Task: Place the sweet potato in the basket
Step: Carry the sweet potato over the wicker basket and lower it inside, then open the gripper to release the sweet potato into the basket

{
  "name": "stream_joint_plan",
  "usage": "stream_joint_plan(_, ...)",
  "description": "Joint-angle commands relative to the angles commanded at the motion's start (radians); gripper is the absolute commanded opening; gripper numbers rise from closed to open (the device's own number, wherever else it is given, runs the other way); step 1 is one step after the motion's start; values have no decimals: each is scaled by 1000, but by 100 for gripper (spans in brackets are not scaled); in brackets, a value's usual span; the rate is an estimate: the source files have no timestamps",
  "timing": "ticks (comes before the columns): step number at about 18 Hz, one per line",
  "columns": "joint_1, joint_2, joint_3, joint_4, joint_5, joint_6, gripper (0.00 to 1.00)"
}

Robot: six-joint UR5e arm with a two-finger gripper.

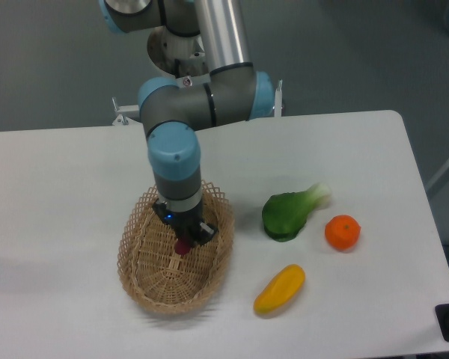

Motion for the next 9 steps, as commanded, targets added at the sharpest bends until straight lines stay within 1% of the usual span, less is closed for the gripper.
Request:
stream_joint_plan(1, -6, 2, -6, 2, 2, 0, 29)
stream_joint_plan(2, -8, 3, -9, 3, 2, 0, 38)
stream_joint_plan(3, -8, 5, -8, 3, 2, 0, 51)
stream_joint_plan(5, -8, 9, -6, 6, 6, -5, 88)
stream_joint_plan(6, -8, 15, -5, 11, 18, -26, 99)
stream_joint_plan(9, -6, 37, -2, 12, 28, -51, 100)
